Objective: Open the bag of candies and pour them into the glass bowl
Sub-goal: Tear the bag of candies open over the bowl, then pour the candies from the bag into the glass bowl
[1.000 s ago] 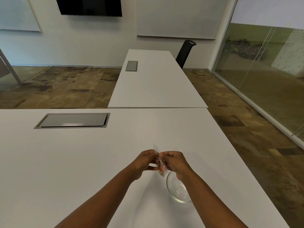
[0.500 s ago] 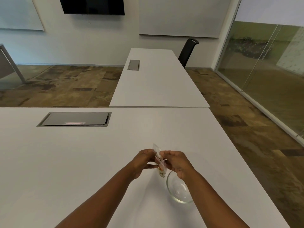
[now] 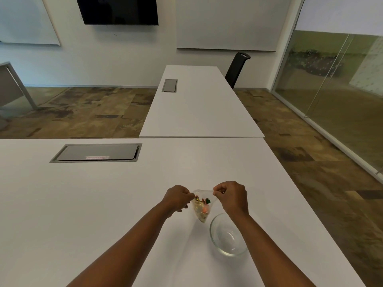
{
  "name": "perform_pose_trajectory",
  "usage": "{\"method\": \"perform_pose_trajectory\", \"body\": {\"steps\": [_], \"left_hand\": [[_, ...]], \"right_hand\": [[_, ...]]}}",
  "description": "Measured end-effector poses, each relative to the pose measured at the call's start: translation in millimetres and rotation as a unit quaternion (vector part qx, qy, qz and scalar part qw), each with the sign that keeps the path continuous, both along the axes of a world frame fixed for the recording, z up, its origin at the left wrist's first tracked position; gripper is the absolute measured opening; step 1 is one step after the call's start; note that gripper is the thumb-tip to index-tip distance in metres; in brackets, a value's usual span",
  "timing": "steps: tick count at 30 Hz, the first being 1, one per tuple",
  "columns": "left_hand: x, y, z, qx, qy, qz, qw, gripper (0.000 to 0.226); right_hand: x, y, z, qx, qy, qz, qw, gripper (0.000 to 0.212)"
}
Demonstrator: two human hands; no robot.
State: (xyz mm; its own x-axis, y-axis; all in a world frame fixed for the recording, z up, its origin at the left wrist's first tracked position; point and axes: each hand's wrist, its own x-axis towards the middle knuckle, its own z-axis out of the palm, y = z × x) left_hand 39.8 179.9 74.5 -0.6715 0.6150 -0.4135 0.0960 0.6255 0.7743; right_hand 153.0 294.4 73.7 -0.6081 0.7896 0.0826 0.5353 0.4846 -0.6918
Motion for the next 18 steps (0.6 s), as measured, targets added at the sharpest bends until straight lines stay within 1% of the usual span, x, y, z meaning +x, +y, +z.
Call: {"method": "perform_pose_trajectory", "body": {"steps": [2,3,4,5,6,7,8,9,11,13,16,17,18], "left_hand": [[3,2,2,0.008,0.005,0.008,1.000,0.033],[5,3,3,0.019,-0.004,0.013,1.000,0.034],[6,4,4,0.036,-0.023,0.021,0.999,0.033],[8,5,5,0.056,-0.049,0.034,0.997,0.031],[9,6,6,0.075,-0.076,0.048,0.993,0.030],[9,6,8,0.092,-0.096,0.061,0.989,0.029],[9,7,9,0.104,-0.109,0.068,0.986,0.027],[9,7,10,0.114,-0.119,0.071,0.984,0.024],[9,7,13,0.140,-0.147,0.070,0.977,0.015],[11,9,15,0.169,-0.181,0.057,0.967,0.017],[18,12,19,0.205,-0.204,0.010,0.957,0.023],[21,14,19,0.212,-0.205,-0.008,0.956,0.025],[24,15,19,0.216,-0.205,-0.021,0.954,0.027]], "right_hand": [[2,2,-1,0.005,0.000,-0.004,1.000,0.012],[2,3,-2,-0.012,0.009,-0.005,1.000,0.011],[3,5,-3,-0.054,0.027,-0.005,0.998,0.011],[4,7,-5,-0.121,0.055,-0.003,0.991,0.010],[6,8,-5,-0.203,0.086,0.003,0.975,0.010],[8,9,-6,-0.286,0.114,0.011,0.951,0.010],[11,10,-7,-0.354,0.130,0.016,0.926,0.013],[14,11,-9,-0.400,0.136,0.016,0.906,0.018],[21,14,-16,-0.450,0.121,0.011,0.885,0.029],[30,17,-24,-0.509,0.109,0.016,0.854,0.037],[40,19,-30,-0.606,0.128,0.034,0.784,0.036],[44,20,-32,-0.624,0.139,0.038,0.768,0.035],[46,20,-33,-0.633,0.145,0.040,0.760,0.034]]}}
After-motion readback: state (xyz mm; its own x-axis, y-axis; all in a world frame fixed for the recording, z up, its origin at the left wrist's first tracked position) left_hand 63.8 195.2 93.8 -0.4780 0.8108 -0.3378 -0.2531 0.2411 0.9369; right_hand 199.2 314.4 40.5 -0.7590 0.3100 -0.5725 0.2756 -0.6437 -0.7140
